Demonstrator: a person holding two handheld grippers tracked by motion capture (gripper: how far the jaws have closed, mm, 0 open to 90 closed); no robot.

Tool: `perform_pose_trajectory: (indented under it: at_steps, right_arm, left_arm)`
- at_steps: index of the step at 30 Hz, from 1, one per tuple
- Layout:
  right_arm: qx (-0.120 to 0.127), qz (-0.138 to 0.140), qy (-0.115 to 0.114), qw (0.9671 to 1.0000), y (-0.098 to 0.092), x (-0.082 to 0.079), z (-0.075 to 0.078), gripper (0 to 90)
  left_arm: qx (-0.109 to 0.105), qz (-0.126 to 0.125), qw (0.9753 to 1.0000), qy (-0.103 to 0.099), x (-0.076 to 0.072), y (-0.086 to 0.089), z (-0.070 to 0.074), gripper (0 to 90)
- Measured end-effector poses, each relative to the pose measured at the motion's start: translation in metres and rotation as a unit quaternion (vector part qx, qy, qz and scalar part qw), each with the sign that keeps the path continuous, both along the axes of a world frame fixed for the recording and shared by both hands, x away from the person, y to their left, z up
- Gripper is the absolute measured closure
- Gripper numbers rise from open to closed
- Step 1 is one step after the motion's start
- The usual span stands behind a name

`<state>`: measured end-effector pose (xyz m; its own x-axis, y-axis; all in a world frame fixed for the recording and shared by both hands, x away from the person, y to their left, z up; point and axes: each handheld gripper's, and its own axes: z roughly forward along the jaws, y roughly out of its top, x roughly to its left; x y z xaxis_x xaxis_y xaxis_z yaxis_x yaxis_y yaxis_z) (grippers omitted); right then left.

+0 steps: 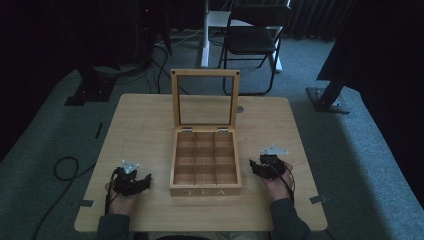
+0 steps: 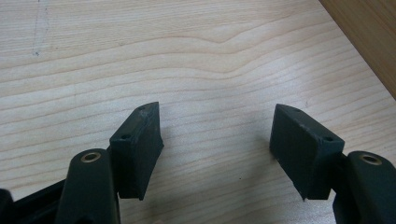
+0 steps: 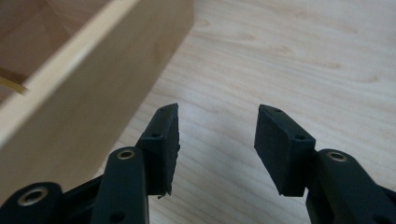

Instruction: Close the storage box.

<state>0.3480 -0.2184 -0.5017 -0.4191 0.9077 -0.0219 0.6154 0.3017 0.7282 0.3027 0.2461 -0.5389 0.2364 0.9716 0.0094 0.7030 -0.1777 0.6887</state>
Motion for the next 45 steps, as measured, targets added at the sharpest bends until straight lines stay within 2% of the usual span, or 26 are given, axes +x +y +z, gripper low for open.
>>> perform_pose_trajectory:
  at_steps: [3, 6, 13, 33, 36, 40, 45]
  right_arm:
    - [0.002, 0.002, -0.004, 1.0, 0.001, 0.001, 0.003, 48.8]
    - [0.014, 0.006, -0.008, 0.9998, 0.003, 0.005, 0.008, 48.0]
    - [0.01, 0.016, -0.015, 0.9997, 0.006, 0.01, 0.019, 51.2]
    - [0.018, 0.015, -0.042, 0.9988, 0.015, 0.027, 0.047, 53.9]
    - [0.021, 0.015, -0.045, 0.9986, 0.015, 0.03, 0.05, 53.5]
    - [0.035, 0.012, -0.046, 0.9983, 0.015, 0.032, 0.052, 52.6]
    - [0.037, 0.012, -0.047, 0.9981, 0.016, 0.035, 0.054, 52.4]
  left_arm:
    - [0.0, -0.001, 1.0, -0.001, 0.0, 0.0, 0.0, 34.2]
    - [0.0, -0.001, 1.0, -0.001, 0.0, 0.0, 0.0, 34.2]
    - [0.001, 0.001, 1.0, -0.001, 0.0, 0.0, 0.0, 34.1]
    - [0.0, 0.002, 1.0, -0.001, 0.0, -0.001, 0.0, 34.1]
    - [0.0, 0.002, 1.0, -0.001, 0.0, -0.001, 0.0, 34.0]
    - [0.0, 0.002, 1.0, -0.001, 0.0, -0.001, 0.0, 34.0]
    - [0.0, 0.002, 1.0, -0.001, 0.0, -0.001, 0.0, 34.1]
